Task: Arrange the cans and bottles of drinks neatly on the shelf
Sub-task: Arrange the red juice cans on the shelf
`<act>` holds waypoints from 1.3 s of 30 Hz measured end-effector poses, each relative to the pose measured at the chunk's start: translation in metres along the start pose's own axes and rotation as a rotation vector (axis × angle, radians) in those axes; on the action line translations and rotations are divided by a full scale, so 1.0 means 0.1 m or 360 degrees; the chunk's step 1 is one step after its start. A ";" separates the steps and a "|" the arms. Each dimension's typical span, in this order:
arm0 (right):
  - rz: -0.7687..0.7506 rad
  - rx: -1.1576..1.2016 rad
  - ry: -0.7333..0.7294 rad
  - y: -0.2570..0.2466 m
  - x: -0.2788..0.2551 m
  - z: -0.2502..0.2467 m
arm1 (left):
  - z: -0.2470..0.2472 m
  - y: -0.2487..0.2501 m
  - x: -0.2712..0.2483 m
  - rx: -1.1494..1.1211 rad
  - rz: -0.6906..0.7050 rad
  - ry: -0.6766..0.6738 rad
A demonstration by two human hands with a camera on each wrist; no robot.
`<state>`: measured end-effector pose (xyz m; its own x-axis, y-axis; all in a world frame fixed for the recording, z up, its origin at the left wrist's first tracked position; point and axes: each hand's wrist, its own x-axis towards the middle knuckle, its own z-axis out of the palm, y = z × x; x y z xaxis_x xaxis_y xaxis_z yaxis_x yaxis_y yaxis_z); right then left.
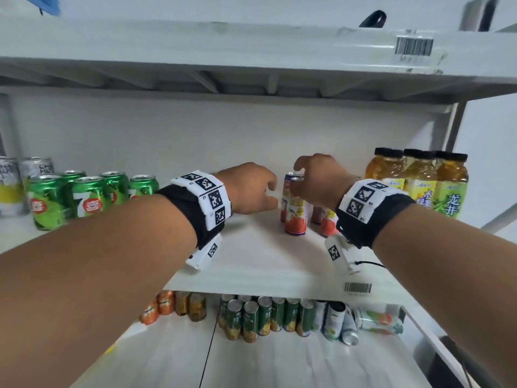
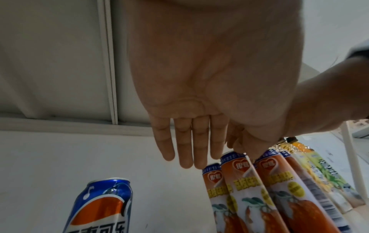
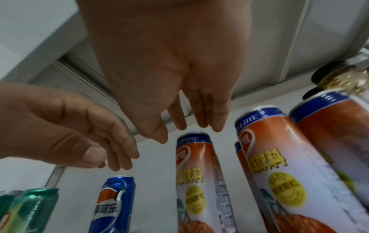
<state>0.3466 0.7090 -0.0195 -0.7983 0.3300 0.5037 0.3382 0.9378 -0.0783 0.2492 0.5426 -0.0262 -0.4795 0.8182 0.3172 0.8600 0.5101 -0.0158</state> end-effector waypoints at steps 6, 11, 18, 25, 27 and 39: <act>-0.0030 -0.0035 -0.0155 -0.01 0.20 0.22 | 0.17 -0.07 0.20 -0.0049 -0.0043 -0.0076; -0.0072 0.0066 -0.0056 -0.14 0.15 0.13 | 0.14 -0.14 0.13 -0.0156 -0.0003 -0.0090; -0.0056 0.0562 0.0077 -0.69 -0.02 -0.02 | 0.10 -0.43 -0.26 -0.0754 0.0090 -0.0101; 0.0167 0.1185 0.0208 -1.15 -0.43 0.40 | 0.36 -0.82 -0.71 -0.1268 0.0039 0.0027; 0.0270 0.1390 0.0138 -1.20 -0.55 0.59 | 0.47 -0.87 -0.79 -0.1459 -0.0036 0.0065; 0.0380 0.2052 0.0096 -1.18 -0.84 0.95 | 0.92 -0.94 -0.92 -0.1880 -0.0008 0.0071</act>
<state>0.3260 0.5812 -0.1342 -0.7506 0.5275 0.3979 -0.2758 0.2971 -0.9142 0.1962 0.4435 -0.1414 -0.4968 0.7951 0.3478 0.4975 -0.0675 0.8649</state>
